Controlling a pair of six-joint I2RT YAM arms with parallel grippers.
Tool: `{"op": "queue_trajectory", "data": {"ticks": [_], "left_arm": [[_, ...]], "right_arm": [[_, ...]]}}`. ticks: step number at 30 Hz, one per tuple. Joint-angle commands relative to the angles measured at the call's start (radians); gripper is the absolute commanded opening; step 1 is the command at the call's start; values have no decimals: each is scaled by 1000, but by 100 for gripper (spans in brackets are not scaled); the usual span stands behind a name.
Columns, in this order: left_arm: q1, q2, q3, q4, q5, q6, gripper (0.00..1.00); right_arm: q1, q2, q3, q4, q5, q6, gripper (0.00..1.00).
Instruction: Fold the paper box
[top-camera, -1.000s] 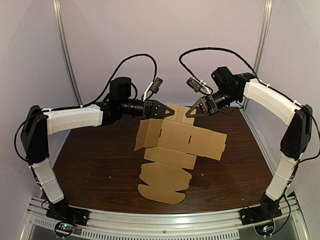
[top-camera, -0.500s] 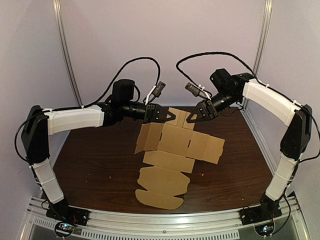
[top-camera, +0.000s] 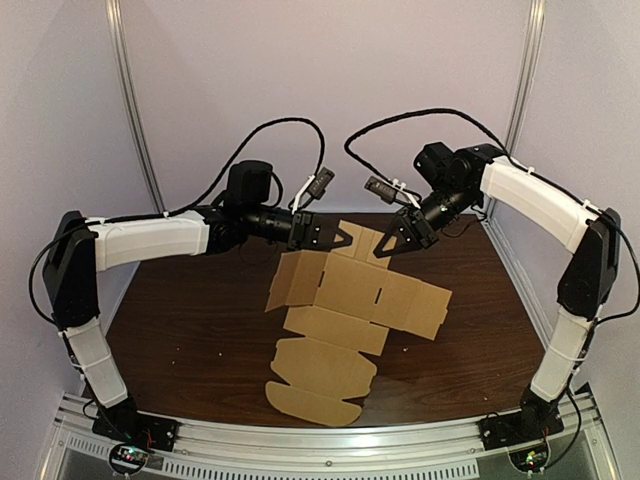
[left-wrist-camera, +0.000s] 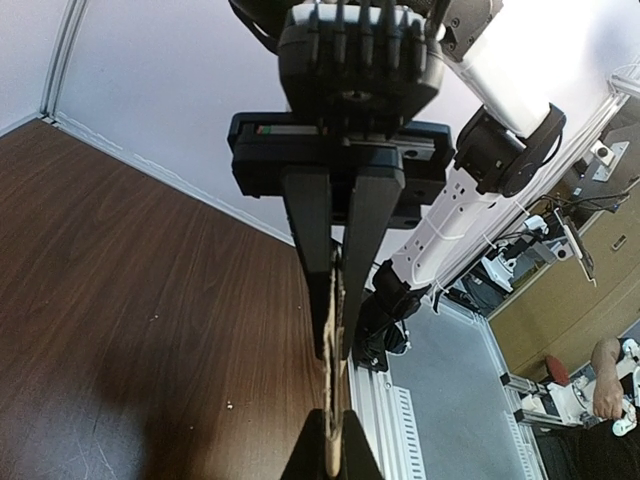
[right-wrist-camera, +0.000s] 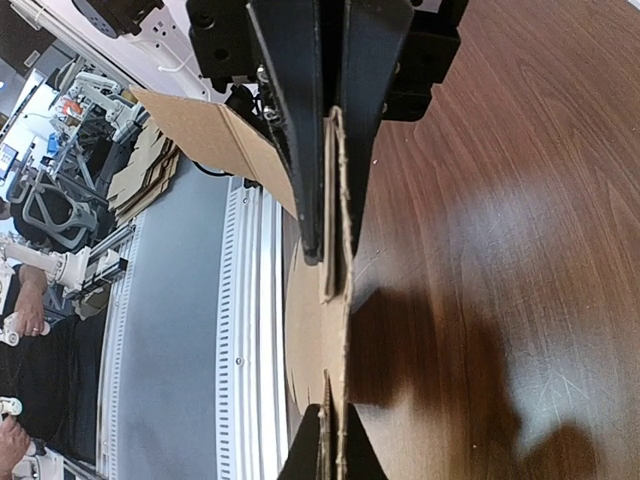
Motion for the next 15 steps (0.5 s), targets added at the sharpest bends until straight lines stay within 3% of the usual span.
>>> {"op": "queue_trajectory", "data": {"ticks": [1, 3, 5, 7, 11, 15], "left_arm": [[-2, 9, 11, 28, 5, 30, 0], [-1, 7, 11, 21, 6, 40, 0], [-1, 6, 10, 21, 6, 43, 0], [-1, 4, 10, 22, 8, 45, 0], [-1, 1, 9, 19, 3, 48, 0], [-1, -1, 9, 13, -2, 51, 0]], "right_arm": [[12, 33, 35, -99, 26, -72, 0], [12, 35, 37, -106, 24, -81, 0], [12, 32, 35, -116, 30, -90, 17], [12, 30, 32, -121, 36, -95, 20], [11, 27, 32, -127, 41, -97, 13], [6, 26, 28, -129, 38, -102, 0]]}}
